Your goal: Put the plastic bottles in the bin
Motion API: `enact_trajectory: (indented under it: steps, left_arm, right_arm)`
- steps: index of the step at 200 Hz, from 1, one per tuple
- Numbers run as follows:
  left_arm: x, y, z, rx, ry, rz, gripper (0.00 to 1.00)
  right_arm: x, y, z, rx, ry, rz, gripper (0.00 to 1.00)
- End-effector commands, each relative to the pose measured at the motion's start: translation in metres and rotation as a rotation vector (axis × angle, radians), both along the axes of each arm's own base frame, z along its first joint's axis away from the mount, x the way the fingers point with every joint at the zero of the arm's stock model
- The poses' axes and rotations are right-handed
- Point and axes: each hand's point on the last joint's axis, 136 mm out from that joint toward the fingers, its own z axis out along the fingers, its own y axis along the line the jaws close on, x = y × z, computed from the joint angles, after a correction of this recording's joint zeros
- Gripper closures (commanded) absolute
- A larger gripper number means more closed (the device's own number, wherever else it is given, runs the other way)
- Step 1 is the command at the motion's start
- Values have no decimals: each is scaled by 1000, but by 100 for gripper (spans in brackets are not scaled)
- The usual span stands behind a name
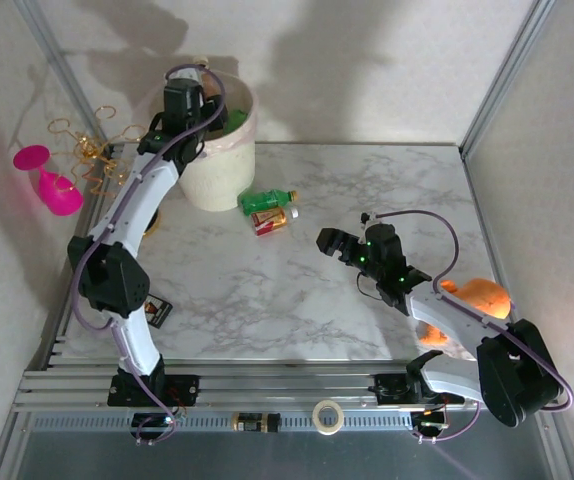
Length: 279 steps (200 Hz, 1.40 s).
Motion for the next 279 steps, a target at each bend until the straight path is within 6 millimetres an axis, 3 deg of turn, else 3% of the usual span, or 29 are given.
enact_trajectory:
  steps: [1,31,51,66,117,137,168,185,222,279]
  left_arm:
    - [0,19,-11,91,59,86,50]
    - [2,24,-10,112,54,113,43]
    - [2,23,-9,105,54,104,23]
    - [0,20,-4,95,45,90,1]
    - [-25,6,37,51,-34,26,0]
    - [-46,-6,57,9,-93,-23,0]
    - [-84,-38,60,-112,-165,-157,0]
    - [-107,-56,47,-201,-185,-238,0]
    - [-159,-79,-5,-389,-175,-342,0]
    - [-209,-47,-100,-563,-130,-187,1]
  right_arm:
    - [-3,-7,-1,-20,-9,-14,1]
    - [-3,-8,1,-27,-16,-19,1]
    - [-2,-9,2,-29,-19,-24,1]
    - [-1,-8,2,-32,-16,-21,1]
    - [6,0,-7,-36,21,-3,1]
    - [11,4,-10,-33,33,1,1]
    - [22,14,-13,-36,47,14,1]
    - [30,24,-13,-40,39,48,1]
    - [49,55,-16,-88,-6,204,1]
    - [105,99,-27,-170,-50,321,1]
